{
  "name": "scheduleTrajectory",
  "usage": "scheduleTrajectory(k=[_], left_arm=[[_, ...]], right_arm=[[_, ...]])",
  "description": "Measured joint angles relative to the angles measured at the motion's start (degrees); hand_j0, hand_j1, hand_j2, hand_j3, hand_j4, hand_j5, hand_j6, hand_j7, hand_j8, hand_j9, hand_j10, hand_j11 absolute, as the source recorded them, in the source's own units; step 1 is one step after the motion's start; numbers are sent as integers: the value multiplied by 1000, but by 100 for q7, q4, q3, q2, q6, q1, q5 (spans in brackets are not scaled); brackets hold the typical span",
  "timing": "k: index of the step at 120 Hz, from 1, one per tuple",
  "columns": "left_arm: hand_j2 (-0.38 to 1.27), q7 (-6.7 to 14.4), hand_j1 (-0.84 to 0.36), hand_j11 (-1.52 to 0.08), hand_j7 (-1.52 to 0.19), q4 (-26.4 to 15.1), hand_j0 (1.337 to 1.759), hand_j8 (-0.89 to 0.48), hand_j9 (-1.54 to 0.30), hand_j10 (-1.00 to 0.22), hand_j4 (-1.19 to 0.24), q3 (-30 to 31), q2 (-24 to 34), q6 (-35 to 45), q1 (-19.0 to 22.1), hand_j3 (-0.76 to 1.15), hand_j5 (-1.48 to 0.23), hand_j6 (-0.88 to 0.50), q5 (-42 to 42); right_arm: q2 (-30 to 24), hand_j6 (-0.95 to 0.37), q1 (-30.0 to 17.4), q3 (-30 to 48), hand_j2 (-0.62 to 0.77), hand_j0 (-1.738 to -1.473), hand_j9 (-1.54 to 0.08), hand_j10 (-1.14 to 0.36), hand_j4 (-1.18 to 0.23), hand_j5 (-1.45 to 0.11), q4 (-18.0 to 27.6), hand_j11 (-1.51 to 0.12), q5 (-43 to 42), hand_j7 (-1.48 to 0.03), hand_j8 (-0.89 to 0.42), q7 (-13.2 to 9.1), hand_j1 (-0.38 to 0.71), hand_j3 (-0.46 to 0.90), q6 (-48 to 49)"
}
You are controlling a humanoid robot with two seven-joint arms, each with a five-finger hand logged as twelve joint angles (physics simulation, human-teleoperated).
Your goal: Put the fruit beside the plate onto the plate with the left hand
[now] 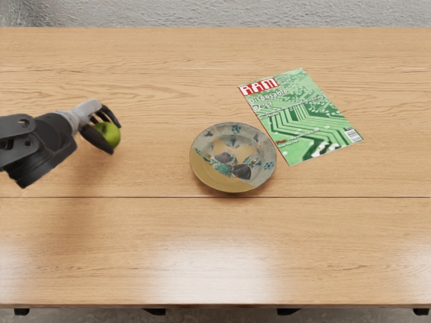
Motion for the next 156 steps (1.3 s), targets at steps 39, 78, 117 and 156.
scheduleTrajectory(k=[39, 78, 117, 156], left_arm=[[307, 2, -293, -842, -850, -13, 1654, -385, -842, -598, -587, -1193, -841, -37, -114, 0, -858, -363, -552], [351, -3, -320, -851, -869, -35, 1655, -356, -839, -561, -573, -1209, -1899, -132, -220, 0, -876, -337, -599], [393, -6, -327, -882, -904, -13, 1655, -327, -875, -535, -574, -349, -2321, -186, -535, 0, -908, -317, -501], [102, -5, 112, -289, -295, -60, 1657, -143, -288, -196, -204, -763, -1621, -948, -636, 0, -296, -139, -546]], right_arm=[[0, -18, 0, 0, -4, -1658, -24, -18, -19, -24, 0, -24, 0, -24, -18, 0, -327, 0, 0], [0, -18, 0, 0, -4, -1658, -24, -18, -19, -24, 0, -24, -1, -24, -18, 0, -327, 0, 0], [0, -18, 0, 0, -4, -1658, -24, -18, -19, -24, 0, -24, 0, -24, -18, 0, -327, 0, 0], [0, -19, 0, 0, -4, -1658, -24, -19, -19, -24, 0, -24, 0, -24, -19, 0, -327, 0, 0]])
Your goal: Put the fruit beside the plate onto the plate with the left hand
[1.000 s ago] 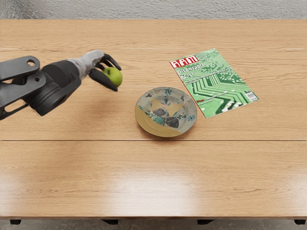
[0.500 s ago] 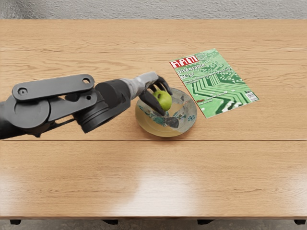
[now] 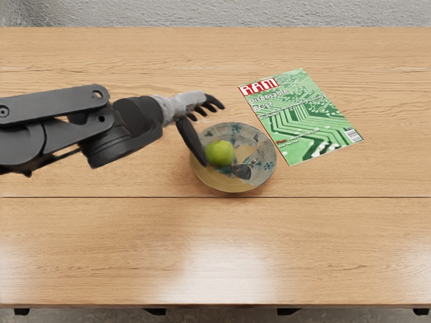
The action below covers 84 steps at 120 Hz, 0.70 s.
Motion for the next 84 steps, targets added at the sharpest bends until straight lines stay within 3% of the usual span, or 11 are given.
scheduleTrajectory(k=[18, 29, 38, 61, 73, 84], left_arm=[[51, 0, 229, -146, -149, -24, 1658, -76, -146, -100, -105, -842, 840, -1699, 89, 0, -150, -74, -695], [33, 0, 268, -99, -100, 11, 1658, -53, -98, -69, -71, -1301, 1401, -3117, 426, 0, -101, -52, -1446], [24, 0, 288, -73, -75, 37, 1658, -41, -73, -52, -54, -1617, 1848, -3806, 665, 0, -75, -41, -1946], [10, 0, 319, -36, -36, 138, 1658, -23, -36, -26, -28, -2437, 3048, -4356, 1716, 0, -36, -23, -3558], [7, 0, 330, -23, -23, 169, 1658, -15, -23, -17, -18, -2536, 3928, -4422, 1793, 0, -23, -15, -3984], [4, 0, 337, -15, -15, 291, 1658, -10, -15, -11, -12, -2570, 3993, -4446, 1788, 0, -15, -10, -4142]], right_arm=[[0, -19, 0, 0, -4, -1658, -24, -19, -19, -24, 0, -24, 0, -24, -19, 0, -327, 0, 0], [0, -19, 0, 0, -4, -1658, -24, -19, -19, -24, 5, -24, 0, -24, -19, 0, -327, 0, 0], [0, -19, 0, 0, -4, -1658, -24, -19, -19, -24, 7, -24, 0, -24, -19, 0, -327, 0, 0], [0, -19, 0, 0, -4, -1658, -24, -19, -19, -24, 8, -24, -1, -24, -19, 0, -327, 0, 0], [0, -18, 0, 0, -4, -1658, -24, -18, -19, -24, 9, -24, -1, -24, -18, 0, -327, 0, 0], [0, -18, 0, 0, -4, -1658, -24, -18, -19, -24, 9, -24, 0, -24, -18, 0, -327, 0, 0]])
